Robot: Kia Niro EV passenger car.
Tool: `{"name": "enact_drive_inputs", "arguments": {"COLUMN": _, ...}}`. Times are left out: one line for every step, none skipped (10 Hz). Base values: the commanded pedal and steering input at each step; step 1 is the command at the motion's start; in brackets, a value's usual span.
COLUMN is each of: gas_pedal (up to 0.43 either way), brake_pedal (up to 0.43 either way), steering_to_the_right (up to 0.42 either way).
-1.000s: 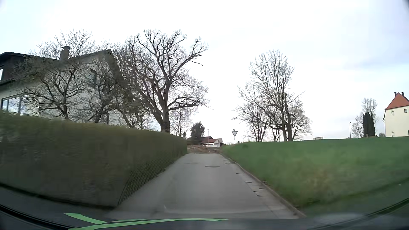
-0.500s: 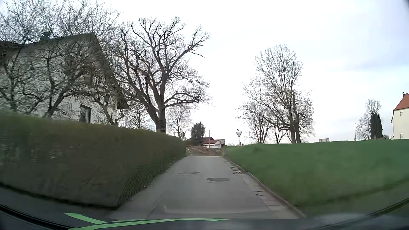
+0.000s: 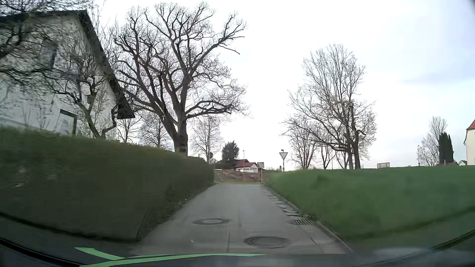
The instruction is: Follow the waypoints while adhering to traffic rules and regulations
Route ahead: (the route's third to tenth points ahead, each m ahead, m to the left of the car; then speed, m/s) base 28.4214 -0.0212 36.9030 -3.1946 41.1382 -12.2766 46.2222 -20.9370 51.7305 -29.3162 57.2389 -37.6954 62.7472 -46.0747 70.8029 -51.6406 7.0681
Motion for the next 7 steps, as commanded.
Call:
{"name": "enact_drive_inputs", "arguments": {"gas_pedal": 0.169, "brake_pedal": 0.0, "steering_to_the_right": 0.007}}
{"name": "enact_drive_inputs", "arguments": {"gas_pedal": 0.169, "brake_pedal": 0.0, "steering_to_the_right": 0.006}}
{"name": "enact_drive_inputs", "arguments": {"gas_pedal": 0.169, "brake_pedal": 0.0, "steering_to_the_right": 0.002}}
{"name": "enact_drive_inputs", "arguments": {"gas_pedal": 0.169, "brake_pedal": 0.0, "steering_to_the_right": 0.0}}
{"name": "enact_drive_inputs", "arguments": {"gas_pedal": 0.169, "brake_pedal": 0.0, "steering_to_the_right": 0.0}}
{"name": "enact_drive_inputs", "arguments": {"gas_pedal": 0.169, "brake_pedal": 0.0, "steering_to_the_right": 0.001}}
{"name": "enact_drive_inputs", "arguments": {"gas_pedal": 0.169, "brake_pedal": 0.0, "steering_to_the_right": 0.0}}
